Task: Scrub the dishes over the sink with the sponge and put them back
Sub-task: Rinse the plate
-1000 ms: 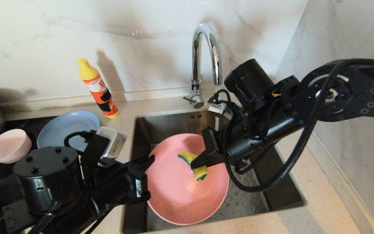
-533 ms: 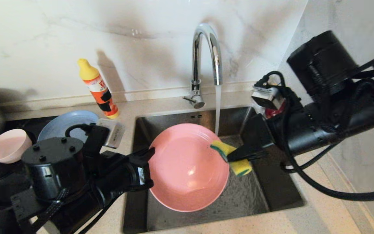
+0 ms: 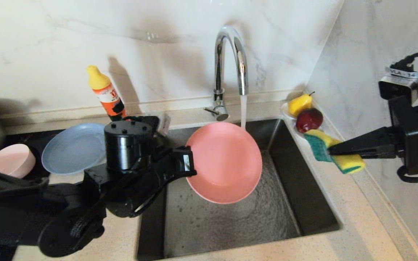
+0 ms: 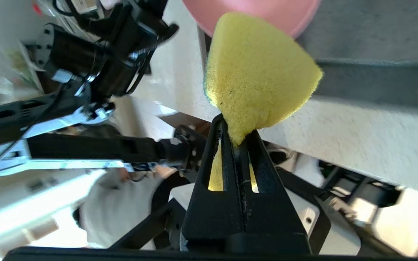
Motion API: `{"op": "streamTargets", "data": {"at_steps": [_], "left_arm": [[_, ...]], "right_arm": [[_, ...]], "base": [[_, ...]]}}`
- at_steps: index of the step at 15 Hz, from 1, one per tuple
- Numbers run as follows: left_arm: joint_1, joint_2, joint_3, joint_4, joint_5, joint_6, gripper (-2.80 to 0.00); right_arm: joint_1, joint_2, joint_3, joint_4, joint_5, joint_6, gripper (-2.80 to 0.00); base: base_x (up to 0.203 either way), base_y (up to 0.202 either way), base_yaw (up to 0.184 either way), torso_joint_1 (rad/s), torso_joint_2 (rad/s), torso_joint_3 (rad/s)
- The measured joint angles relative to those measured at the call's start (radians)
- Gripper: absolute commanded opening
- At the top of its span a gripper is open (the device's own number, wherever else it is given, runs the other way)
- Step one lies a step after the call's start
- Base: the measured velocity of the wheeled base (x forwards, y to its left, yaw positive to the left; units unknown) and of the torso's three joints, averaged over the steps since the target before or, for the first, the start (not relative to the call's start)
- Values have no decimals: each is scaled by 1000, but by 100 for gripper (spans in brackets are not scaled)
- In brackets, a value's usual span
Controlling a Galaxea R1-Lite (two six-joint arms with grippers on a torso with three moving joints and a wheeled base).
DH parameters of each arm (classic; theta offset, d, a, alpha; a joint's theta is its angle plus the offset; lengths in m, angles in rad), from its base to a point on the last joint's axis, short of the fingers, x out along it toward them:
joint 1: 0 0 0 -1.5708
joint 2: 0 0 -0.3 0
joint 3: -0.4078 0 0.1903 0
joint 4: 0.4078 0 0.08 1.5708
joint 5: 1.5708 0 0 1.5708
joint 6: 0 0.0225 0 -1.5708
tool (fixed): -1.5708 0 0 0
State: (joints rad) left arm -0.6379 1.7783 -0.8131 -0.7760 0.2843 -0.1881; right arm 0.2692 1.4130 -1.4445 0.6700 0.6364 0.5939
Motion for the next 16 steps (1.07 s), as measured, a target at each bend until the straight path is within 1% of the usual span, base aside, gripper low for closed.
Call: {"op": "streamTargets", "data": {"at_steps": [1, 2, 4, 7, 11, 14, 16], "left_arm": [[0, 31, -39, 2, 0, 0, -280], [0, 63, -71, 3, -1, -1, -280], [-1, 130, -129, 3, -3, -1, -280], [-10, 228, -201, -1, -4, -1, -280], [-22, 333, -317, 3, -1, -7, -280], [-50, 382, -365, 4, 31, -11, -280], [-64, 401, -375, 2, 49, -11, -280]], "right_arm": [[-42, -21, 36, -5, 36, -10, -280], [-76, -37, 72, -10, 54, -26, -280], [-118, -53, 126, -41, 68, -47, -280], [-136, -52, 169, -107, 80, -48, -280], [-157, -44, 225, -160, 99, -48, -280], [-188, -44, 258, -184, 109, -49, -280], [-196, -44, 266, -185, 110, -49, -280]], "base": [[0, 0, 0, 0, 0, 0], [0, 0, 0, 0, 0, 0], [0, 0, 0, 0, 0, 0], [0, 0, 0, 0, 0, 0], [0, 0, 0, 0, 0, 0], [0, 0, 0, 0, 0, 0], [0, 0, 0, 0, 0, 0]]}}
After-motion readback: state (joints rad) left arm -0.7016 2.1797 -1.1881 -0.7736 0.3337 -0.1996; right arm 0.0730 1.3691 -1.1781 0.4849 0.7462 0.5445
